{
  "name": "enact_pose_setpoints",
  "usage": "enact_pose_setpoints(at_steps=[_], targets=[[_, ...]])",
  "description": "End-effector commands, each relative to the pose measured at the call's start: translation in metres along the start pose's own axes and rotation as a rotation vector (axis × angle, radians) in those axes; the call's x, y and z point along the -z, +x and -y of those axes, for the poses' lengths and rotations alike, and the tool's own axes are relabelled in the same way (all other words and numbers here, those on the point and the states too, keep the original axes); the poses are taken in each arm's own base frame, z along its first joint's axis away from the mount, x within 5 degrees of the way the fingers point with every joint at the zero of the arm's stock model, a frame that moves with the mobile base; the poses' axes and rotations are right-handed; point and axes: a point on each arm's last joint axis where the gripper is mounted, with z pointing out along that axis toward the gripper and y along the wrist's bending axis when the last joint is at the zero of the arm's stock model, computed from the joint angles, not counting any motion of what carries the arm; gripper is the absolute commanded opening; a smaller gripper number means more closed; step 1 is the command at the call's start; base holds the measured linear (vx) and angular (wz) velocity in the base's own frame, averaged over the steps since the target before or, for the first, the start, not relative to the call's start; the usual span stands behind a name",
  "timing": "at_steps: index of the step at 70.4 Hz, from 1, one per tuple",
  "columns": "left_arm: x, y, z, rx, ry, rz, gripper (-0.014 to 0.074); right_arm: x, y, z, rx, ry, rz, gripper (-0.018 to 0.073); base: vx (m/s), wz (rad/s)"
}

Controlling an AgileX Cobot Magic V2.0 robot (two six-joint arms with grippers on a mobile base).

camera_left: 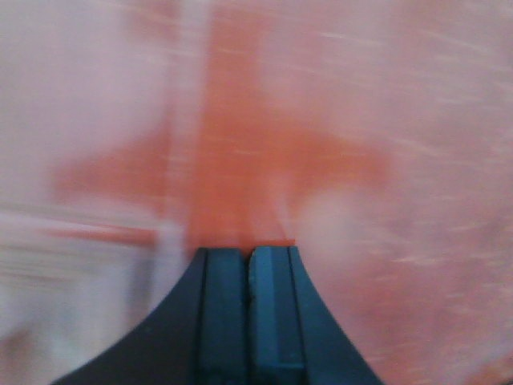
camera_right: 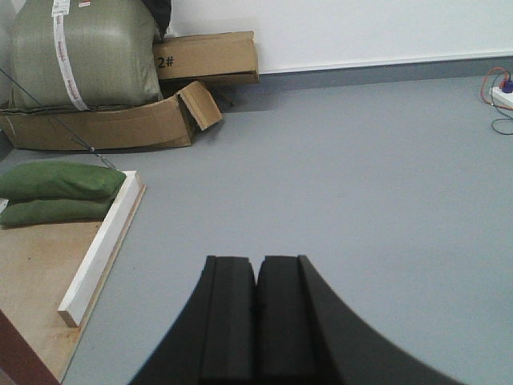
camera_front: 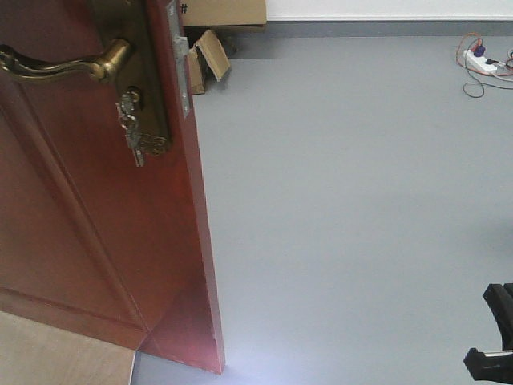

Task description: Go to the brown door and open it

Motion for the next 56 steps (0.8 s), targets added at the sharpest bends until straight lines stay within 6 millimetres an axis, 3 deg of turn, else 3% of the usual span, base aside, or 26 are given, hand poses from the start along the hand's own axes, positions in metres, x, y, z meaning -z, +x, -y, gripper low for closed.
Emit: enact_pose_setpoints(at_steps=[1,56], targets=[[0.0065,-0.0154,0.0046,0.017,-0.006,0.068,0.0017,0.0011,-0.0073,0.0003,0.017,0.004,0.094,0.0000,0.21,0.03],[0.0065,-0.0154,0.0046,0.017,-0.006,0.068,0.0017,0.0011,-0.0073,0.0003,0.017,0.004,0.094,0.0000,0.14,0.01]])
